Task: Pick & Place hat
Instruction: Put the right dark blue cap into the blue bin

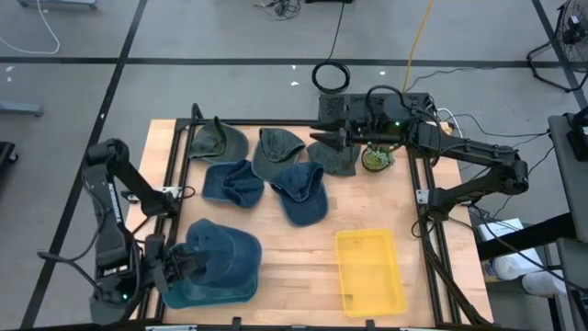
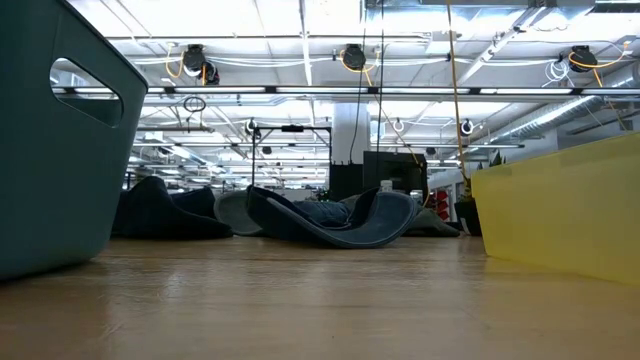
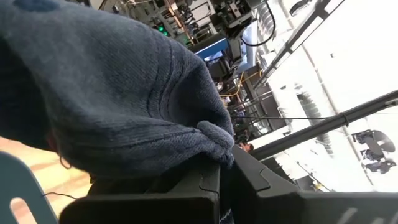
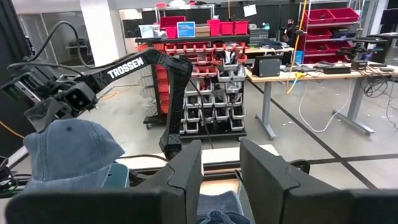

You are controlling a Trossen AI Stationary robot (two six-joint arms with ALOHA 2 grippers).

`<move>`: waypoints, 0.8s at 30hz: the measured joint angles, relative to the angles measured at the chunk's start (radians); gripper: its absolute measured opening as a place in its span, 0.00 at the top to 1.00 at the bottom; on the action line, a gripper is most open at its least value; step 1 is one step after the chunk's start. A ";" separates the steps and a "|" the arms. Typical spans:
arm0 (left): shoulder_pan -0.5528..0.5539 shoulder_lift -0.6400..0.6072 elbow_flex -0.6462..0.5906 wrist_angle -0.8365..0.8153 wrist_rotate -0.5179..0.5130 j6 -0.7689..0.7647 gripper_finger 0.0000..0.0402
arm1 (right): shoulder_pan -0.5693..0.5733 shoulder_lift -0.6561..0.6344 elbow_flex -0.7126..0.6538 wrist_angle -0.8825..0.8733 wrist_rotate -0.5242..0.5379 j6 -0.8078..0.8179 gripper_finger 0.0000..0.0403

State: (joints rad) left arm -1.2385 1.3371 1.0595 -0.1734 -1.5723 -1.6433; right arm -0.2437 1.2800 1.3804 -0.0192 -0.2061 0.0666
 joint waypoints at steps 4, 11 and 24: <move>-0.002 0.040 0.000 0.000 0.000 -0.060 0.98 | 0.010 0.000 0.000 0.000 0.000 0.000 0.75; -0.015 0.058 0.000 -0.070 0.057 -0.098 0.98 | 0.026 0.000 0.000 0.000 -0.003 -0.003 0.75; 0.038 0.054 0.000 -0.465 0.327 -0.377 0.98 | 0.031 -0.001 0.000 -0.017 -0.008 -0.003 0.75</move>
State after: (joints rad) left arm -1.2003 1.3914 1.0599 -0.6388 -1.2454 -2.0207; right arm -0.2131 1.2793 1.3804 -0.0358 -0.2138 0.0635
